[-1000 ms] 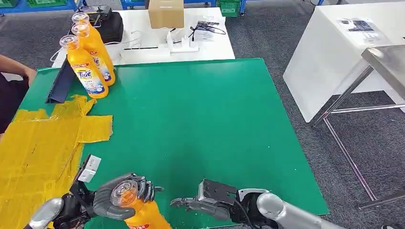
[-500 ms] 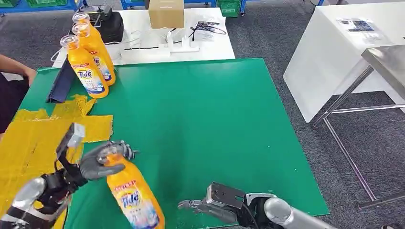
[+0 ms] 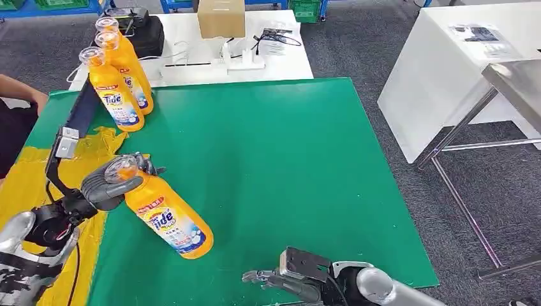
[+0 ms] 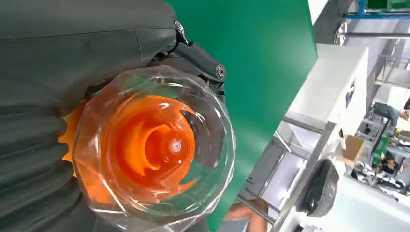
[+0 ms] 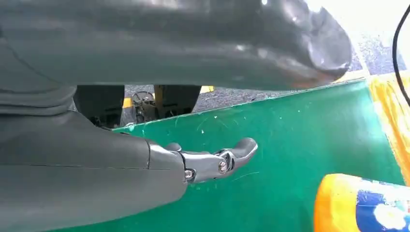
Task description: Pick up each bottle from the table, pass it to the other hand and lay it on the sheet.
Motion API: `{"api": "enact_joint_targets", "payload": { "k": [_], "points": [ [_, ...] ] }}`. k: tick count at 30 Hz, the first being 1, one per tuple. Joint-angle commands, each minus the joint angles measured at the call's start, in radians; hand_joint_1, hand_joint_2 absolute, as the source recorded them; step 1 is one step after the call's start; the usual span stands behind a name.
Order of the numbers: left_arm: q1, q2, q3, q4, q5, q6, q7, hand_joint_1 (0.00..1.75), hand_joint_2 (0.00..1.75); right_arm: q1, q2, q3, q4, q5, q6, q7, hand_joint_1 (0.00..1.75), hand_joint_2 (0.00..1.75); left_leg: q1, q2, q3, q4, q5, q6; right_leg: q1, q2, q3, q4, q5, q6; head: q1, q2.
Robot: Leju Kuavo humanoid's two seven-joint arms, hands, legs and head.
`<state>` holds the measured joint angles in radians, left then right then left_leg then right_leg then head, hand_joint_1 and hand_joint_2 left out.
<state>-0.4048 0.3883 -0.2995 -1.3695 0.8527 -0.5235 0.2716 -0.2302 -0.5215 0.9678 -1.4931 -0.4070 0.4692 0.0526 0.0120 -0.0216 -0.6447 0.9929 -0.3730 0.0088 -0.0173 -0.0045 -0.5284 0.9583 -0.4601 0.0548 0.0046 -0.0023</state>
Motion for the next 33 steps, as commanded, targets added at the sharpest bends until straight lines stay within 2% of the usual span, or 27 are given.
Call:
{"api": "enact_joint_targets", "payload": {
  "k": [1,10,12,16,17,22,23,27,29,31,33],
  "points": [
    [-0.053,-0.036,0.046,0.084,-0.084,0.059,-0.025,1.75,1.75,0.025,-0.003,-0.016,-0.007,0.008,0.000,-0.006,0.00,0.00,0.000,0.000,0.001,0.000,0.000,0.000,0.000,-0.001,0.002,0.000,-0.001,-0.002,0.000,0.000],
    [-0.063,-0.041,0.069,0.086,-0.111,0.099,-0.041,1.75,1.75,0.035,-0.005,-0.021,-0.010,0.015,-0.003,-0.006,0.00,0.00,0.000,0.000,0.001,0.001,-0.001,0.000,0.000,-0.002,0.002,0.001,-0.001,-0.002,0.000,0.000],
    [-0.081,-0.043,0.109,0.067,-0.232,0.203,-0.112,1.75,1.75,0.057,-0.011,-0.033,-0.022,0.025,-0.016,-0.009,0.00,0.00,0.000,-0.001,0.001,0.000,0.000,0.000,0.000,-0.001,0.001,0.001,-0.001,-0.002,0.000,0.000],
    [-0.097,-0.046,0.186,-0.044,-0.378,0.301,-0.162,1.75,1.75,0.120,-0.032,-0.061,-0.053,0.062,-0.037,-0.030,0.00,0.00,0.001,-0.002,-0.001,0.003,-0.001,0.000,0.002,-0.004,-0.001,0.002,-0.002,-0.003,0.000,0.000],
    [-0.093,-0.046,0.200,-0.085,-0.434,0.320,-0.170,1.75,1.75,0.140,-0.036,-0.075,-0.062,0.072,-0.041,-0.036,0.00,0.00,0.001,-0.002,-0.001,0.003,-0.001,0.000,0.002,-0.004,-0.009,0.003,-0.002,-0.002,0.000,0.000],
    [-0.076,-0.053,0.205,-0.133,-0.498,0.345,-0.182,1.75,1.75,0.161,-0.040,-0.087,-0.072,0.085,-0.045,-0.042,0.00,0.00,0.000,-0.001,-0.001,0.001,-0.001,0.000,0.001,-0.002,-0.009,0.000,-0.001,-0.002,0.000,0.000],
    [-0.068,-0.055,0.204,-0.163,-0.604,0.380,-0.225,1.75,1.75,0.176,-0.036,-0.106,-0.076,0.093,-0.046,-0.044,0.00,0.00,0.000,-0.001,0.000,0.002,-0.002,0.000,0.001,-0.002,-0.007,0.001,-0.002,-0.002,0.000,0.000],
    [-0.046,-0.058,0.182,-0.259,-0.815,0.422,-0.253,1.75,1.75,0.214,-0.037,-0.136,-0.092,0.112,-0.040,-0.048,0.00,0.00,0.000,-0.001,-0.002,0.001,-0.001,0.000,0.001,-0.002,-0.002,0.000,-0.002,-0.002,0.000,0.000],
    [-0.044,-0.046,0.148,-0.292,-1.009,0.462,-0.264,1.75,1.75,0.231,-0.035,-0.150,-0.101,0.118,-0.037,-0.050,0.00,0.00,0.000,-0.001,-0.001,0.002,-0.002,0.000,0.001,-0.002,0.001,0.000,-0.002,-0.002,0.000,0.000],
    [-0.038,-0.050,0.133,-0.304,-1.128,0.480,-0.268,1.75,1.75,0.244,-0.033,-0.160,-0.105,0.125,-0.036,-0.050,0.00,0.00,0.000,-0.001,-0.003,0.000,0.000,0.000,0.000,-0.002,-0.002,0.000,-0.001,-0.001,0.000,0.000],
    [-0.035,-0.052,0.131,-0.303,-1.131,0.480,-0.268,1.75,1.75,0.246,-0.032,-0.159,-0.105,0.127,-0.036,-0.051,0.00,0.00,0.000,-0.001,-0.001,0.001,-0.001,0.000,0.001,-0.002,0.000,0.000,-0.002,-0.002,0.000,0.000]
  ]
}}
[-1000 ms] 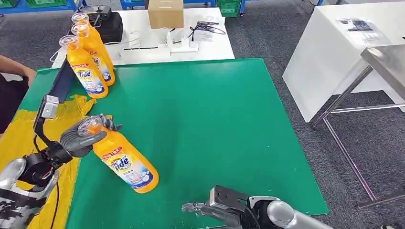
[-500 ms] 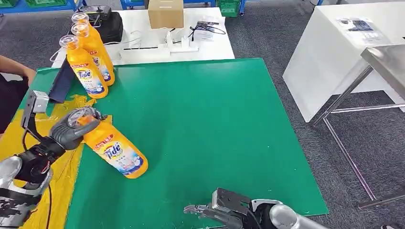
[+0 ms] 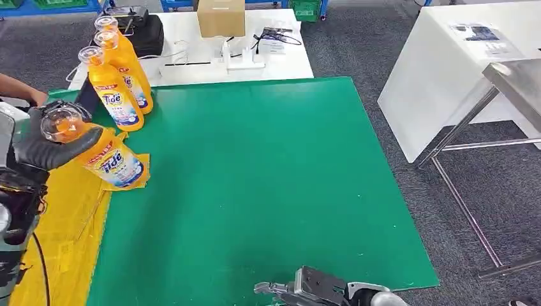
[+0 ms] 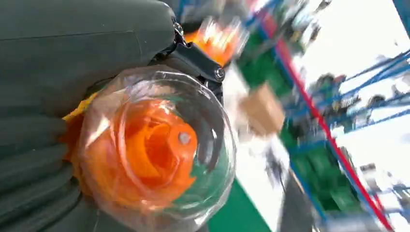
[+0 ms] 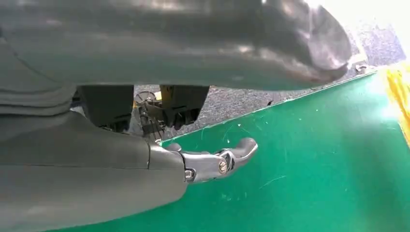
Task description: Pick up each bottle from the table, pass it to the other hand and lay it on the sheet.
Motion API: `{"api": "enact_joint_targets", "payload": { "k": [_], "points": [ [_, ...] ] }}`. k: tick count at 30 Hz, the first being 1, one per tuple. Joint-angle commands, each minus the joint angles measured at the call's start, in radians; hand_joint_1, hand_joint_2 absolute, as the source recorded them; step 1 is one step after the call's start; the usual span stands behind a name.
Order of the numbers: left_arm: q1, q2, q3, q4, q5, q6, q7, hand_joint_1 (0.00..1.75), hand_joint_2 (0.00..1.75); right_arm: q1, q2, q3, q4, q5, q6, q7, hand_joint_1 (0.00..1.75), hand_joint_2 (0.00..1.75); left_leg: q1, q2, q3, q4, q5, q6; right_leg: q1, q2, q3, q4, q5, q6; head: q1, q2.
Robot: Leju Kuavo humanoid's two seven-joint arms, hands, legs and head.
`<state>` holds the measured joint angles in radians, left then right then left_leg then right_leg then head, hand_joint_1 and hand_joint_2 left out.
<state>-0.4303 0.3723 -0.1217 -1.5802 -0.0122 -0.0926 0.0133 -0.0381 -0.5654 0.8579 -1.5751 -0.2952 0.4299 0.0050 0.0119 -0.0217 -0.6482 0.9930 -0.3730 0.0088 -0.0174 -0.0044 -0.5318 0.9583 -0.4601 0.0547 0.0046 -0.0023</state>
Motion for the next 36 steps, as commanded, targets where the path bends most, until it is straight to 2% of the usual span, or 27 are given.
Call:
{"api": "enact_joint_targets", "payload": {
  "k": [1,5,10,14,15,17,18,21,22,29,30,31,34,35,36],
  "points": [
    [-0.008,-0.038,-0.041,-0.087,-0.270,0.050,-0.014,1.75,1.75,0.054,0.013,-0.051,-0.022,0.016,0.003,-0.003,0.00,0.00,0.000,0.000,0.002,0.001,-0.001,0.000,0.000,-0.001,0.003,0.000,-0.001,-0.002,0.000,0.000],
    [-0.025,0.014,-0.110,-0.051,-0.600,0.085,-0.024,1.75,1.75,0.057,0.022,-0.056,-0.015,0.014,0.010,-0.003,0.00,0.00,0.000,0.000,0.003,0.001,-0.001,0.000,0.001,-0.001,0.003,0.001,-0.002,-0.002,0.000,0.000],
    [0.006,0.038,-0.205,0.047,-0.979,0.138,-0.045,1.75,1.75,0.035,0.036,-0.037,0.003,0.009,0.019,-0.002,0.00,0.00,0.000,0.000,0.003,-0.001,0.000,0.000,0.000,0.000,0.001,-0.001,0.000,-0.001,0.000,0.000],
    [0.027,0.030,-0.245,0.138,-1.059,0.164,-0.050,1.75,1.75,0.017,0.046,-0.028,0.012,0.001,0.019,0.005,0.00,0.00,-0.001,0.001,0.004,-0.002,0.000,0.000,-0.001,0.000,0.004,-0.001,0.000,-0.001,0.000,0.000],
    [0.011,0.060,-0.316,0.178,-1.198,0.118,-0.018,1.75,1.75,-0.013,0.061,-0.008,0.015,-0.017,0.034,0.023,0.00,0.00,-0.001,0.002,0.006,-0.002,-0.001,0.000,0.000,0.000,0.006,-0.002,-0.001,-0.002,0.000,0.000],
    [0.027,0.048,-0.350,0.336,-1.273,0.196,-0.015,1.75,1.75,-0.059,0.067,0.019,0.018,-0.046,0.027,0.051,0.00,0.00,0.000,0.003,0.007,-0.002,-0.001,0.000,0.000,0.002,0.007,-0.001,0.000,-0.003,0.000,0.000],
    [0.023,0.057,-0.389,0.405,-1.341,0.162,0.014,1.75,1.75,-0.077,0.071,0.032,0.019,-0.058,0.033,0.060,0.00,0.00,-0.001,0.004,0.007,-0.003,0.000,0.000,-0.001,0.003,0.006,-0.002,0.000,-0.002,0.000,0.000],
    [0.052,0.027,-0.426,0.675,-1.388,0.170,0.034,1.75,1.75,-0.119,0.074,0.064,0.033,-0.082,0.040,0.075,0.00,0.00,-0.002,0.006,0.011,-0.005,0.000,0.000,-0.001,0.004,0.009,-0.003,0.001,-0.003,0.000,0.000],
    [0.060,0.014,-0.429,0.744,-1.394,0.240,0.038,1.75,1.75,-0.127,0.075,0.075,0.028,-0.093,0.037,0.081,0.00,0.00,-0.002,0.005,0.010,-0.005,0.000,0.000,-0.001,0.004,0.008,-0.003,0.001,-0.002,0.000,0.000],
    [0.053,0.018,-0.430,0.712,-1.392,0.222,0.037,1.75,1.75,-0.125,0.068,0.085,0.020,-0.097,0.030,0.083,0.00,0.00,0.000,0.006,0.009,0.000,-0.003,0.000,0.001,0.004,0.007,0.000,-0.003,-0.004,0.000,0.000],
    [0.058,0.004,-0.415,0.734,-1.361,0.152,0.025,1.75,1.75,-0.127,0.061,0.087,0.032,-0.098,0.028,0.080,0.00,0.00,0.000,0.006,0.009,0.001,-0.003,0.000,0.001,0.003,0.007,0.001,-0.003,-0.004,0.000,0.000],
    [0.064,-0.002,-0.418,0.758,-1.362,0.146,0.024,1.75,1.75,-0.128,0.058,0.087,0.041,-0.099,0.028,0.073,0.00,0.00,0.000,0.004,0.004,-0.001,0.000,0.000,0.000,0.004,-0.006,0.000,-0.001,-0.002,0.000,0.000],
    [0.098,-0.048,-0.405,0.839,-1.324,0.153,0.007,1.75,1.75,-0.127,0.054,0.088,0.043,-0.098,0.028,0.064,0.00,0.00,-0.001,0.005,0.008,-0.003,-0.001,0.000,-0.001,0.005,-0.001,-0.002,-0.001,-0.002,0.000,0.000],
    [0.098,-0.084,-0.388,0.885,-1.261,0.075,-0.031,1.66,1.75,-0.124,0.053,0.084,0.050,-0.099,0.027,0.060,0.00,0.00,-0.002,0.003,0.007,-0.003,-0.001,0.000,-0.001,0.005,-0.002,-0.002,-0.001,-0.002,0.000,0.000],
    [0.100,-0.104,-0.370,0.893,-1.182,0.000,-0.083,0.00,0.00,-0.125,0.055,0.086,0.051,-0.099,0.030,0.059,0.00,0.00,-0.002,0.003,0.008,-0.004,-0.001,0.000,-0.002,0.005,-0.001,-0.002,0.000,-0.002,0.000,0.000]
  ]
}}
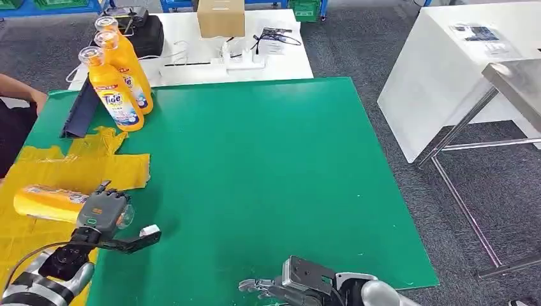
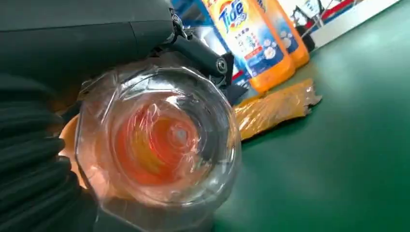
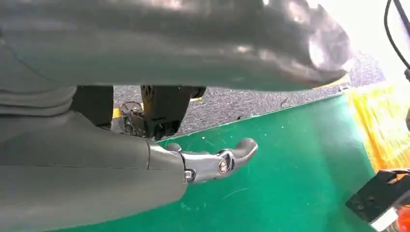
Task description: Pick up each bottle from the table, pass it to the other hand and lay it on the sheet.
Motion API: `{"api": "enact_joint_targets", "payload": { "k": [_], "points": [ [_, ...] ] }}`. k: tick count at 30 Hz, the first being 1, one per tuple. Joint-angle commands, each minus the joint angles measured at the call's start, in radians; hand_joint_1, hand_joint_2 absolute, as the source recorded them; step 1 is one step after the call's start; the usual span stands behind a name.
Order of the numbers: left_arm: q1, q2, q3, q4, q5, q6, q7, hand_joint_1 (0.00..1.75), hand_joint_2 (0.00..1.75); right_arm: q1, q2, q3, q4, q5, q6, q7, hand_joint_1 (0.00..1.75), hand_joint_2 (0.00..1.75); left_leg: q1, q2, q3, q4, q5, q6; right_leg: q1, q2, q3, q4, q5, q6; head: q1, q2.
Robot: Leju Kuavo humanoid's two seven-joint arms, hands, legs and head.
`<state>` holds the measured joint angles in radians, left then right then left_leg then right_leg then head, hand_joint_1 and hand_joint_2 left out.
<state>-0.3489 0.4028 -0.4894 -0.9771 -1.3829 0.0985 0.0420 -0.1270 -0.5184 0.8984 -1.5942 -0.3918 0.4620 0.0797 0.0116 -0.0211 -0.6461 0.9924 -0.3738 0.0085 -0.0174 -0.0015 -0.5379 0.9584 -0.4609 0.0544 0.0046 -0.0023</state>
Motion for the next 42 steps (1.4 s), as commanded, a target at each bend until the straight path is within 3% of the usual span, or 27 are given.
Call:
{"api": "enact_joint_targets", "payload": {
  "k": [1,4,6,11,42],
  "points": [
    [0.010,-0.145,0.010,0.301,0.226,-0.235,-0.116,0.00,0.00,-0.038,0.007,0.044,0.081,-0.002,-0.003,-0.019,0.00,0.00,-0.002,0.004,0.009,-0.004,0.000,0.000,-0.002,0.002,0.007,-0.002,0.000,-0.002,0.000,0.000],
    [-0.001,-0.144,0.034,0.174,0.498,-0.402,-0.235,0.00,0.00,-0.024,0.009,0.037,0.075,-0.015,0.000,-0.012,0.00,0.00,-0.003,-0.002,0.016,-0.003,-0.001,-0.001,-0.002,-0.001,0.015,-0.002,-0.003,0.000,0.000,0.000],
    [0.004,-0.123,0.014,0.083,0.542,-0.459,-0.180,0.00,0.00,-0.012,0.005,0.036,0.057,-0.016,-0.004,-0.008,0.00,0.00,-0.003,-0.005,0.023,-0.004,-0.004,-0.001,-0.002,-0.005,0.025,-0.002,-0.005,-0.001,-0.001,0.000],
    [0.011,-0.116,0.010,0.078,0.546,-0.459,-0.179,0.00,0.00,-0.013,0.005,0.035,0.055,-0.016,-0.005,-0.007,0.00,0.00,-0.006,-0.009,0.039,-0.002,-0.010,-0.001,-0.004,-0.007,0.040,-0.001,-0.012,-0.001,0.000,0.000],
    [0.013,-0.115,0.010,0.078,0.546,-0.459,-0.179,0.00,0.00,-0.013,0.005,0.035,0.055,-0.016,-0.005,-0.007,0.00,0.00,-0.007,-0.009,0.037,-0.002,-0.009,0.000,-0.006,-0.007,0.038,-0.001,-0.012,0.000,0.000,0.000]
  ]
}}
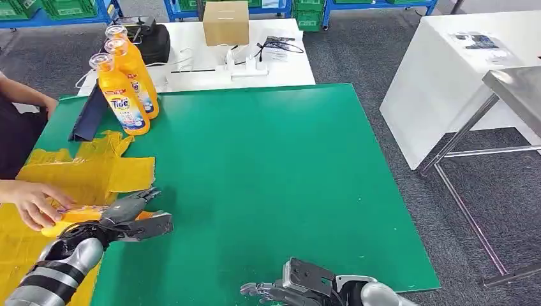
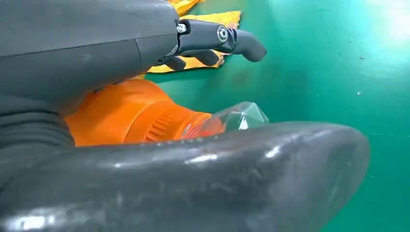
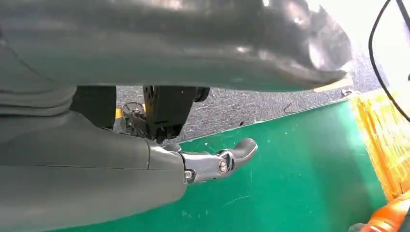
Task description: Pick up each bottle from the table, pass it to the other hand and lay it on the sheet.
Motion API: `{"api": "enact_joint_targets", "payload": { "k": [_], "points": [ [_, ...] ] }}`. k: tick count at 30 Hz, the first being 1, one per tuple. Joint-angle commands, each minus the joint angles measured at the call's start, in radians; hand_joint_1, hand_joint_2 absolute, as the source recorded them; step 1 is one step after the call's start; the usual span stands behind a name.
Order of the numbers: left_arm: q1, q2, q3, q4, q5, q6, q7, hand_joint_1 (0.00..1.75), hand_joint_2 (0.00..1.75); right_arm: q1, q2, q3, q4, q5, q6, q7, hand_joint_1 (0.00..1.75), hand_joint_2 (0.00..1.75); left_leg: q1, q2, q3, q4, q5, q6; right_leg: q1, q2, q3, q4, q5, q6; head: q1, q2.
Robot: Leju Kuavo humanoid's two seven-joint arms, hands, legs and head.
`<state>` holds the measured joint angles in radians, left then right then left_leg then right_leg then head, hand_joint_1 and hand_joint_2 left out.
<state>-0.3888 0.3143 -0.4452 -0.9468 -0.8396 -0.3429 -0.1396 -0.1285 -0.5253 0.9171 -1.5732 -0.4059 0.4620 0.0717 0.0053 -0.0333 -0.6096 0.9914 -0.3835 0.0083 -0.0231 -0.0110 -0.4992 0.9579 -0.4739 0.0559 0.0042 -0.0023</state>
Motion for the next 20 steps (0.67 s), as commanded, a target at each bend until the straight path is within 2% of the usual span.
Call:
{"api": "enact_joint_targets", "payload": {
  "k": [1,19,20],
  "points": [
    [0.053,-0.027,-0.034,0.048,0.003,-0.018,0.003,0.00,0.00,-0.012,0.012,0.016,0.034,-0.002,-0.005,0.001,0.00,0.00,-0.001,0.003,0.001,-0.001,0.000,0.000,0.000,0.002,0.000,0.000,0.001,-0.001,0.000,0.000],
    [0.053,-0.027,-0.034,0.048,0.003,-0.018,0.003,0.00,0.00,-0.012,0.012,0.016,0.034,-0.002,-0.005,0.001,0.00,0.00,0.000,0.003,0.000,-0.001,0.000,0.000,0.000,0.002,0.000,-0.001,0.001,-0.001,0.000,0.000],
    [0.526,-0.253,0.468,-0.454,0.505,0.002,-0.460,0.00,0.00,0.482,0.232,-0.486,-0.430,0.411,-0.508,-0.502,0.00,0.00,0.000,0.005,-0.001,-0.001,0.001,0.000,0.000,0.003,-0.003,-0.001,0.002,-0.002,0.000,0.000]
  ]
}}
